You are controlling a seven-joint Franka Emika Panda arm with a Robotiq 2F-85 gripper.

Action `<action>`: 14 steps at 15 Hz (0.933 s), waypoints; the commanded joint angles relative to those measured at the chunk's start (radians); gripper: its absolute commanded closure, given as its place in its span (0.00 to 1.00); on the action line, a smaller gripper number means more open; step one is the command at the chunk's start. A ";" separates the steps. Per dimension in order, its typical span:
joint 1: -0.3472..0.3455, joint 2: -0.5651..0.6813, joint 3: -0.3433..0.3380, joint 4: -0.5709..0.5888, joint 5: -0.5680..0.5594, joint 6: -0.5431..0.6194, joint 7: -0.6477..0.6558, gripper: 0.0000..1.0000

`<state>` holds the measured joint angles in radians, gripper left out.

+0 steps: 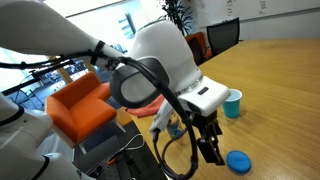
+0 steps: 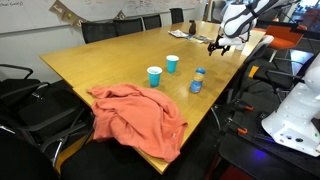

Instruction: Take the blue lid from the table and put it on the peanut butter bottle

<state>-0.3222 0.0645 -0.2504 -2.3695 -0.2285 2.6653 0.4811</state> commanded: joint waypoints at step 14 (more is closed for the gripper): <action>0.042 0.219 0.003 0.123 0.384 -0.019 -0.137 0.00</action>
<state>-0.2803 0.2208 -0.2522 -2.2935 0.0734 2.6307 0.3663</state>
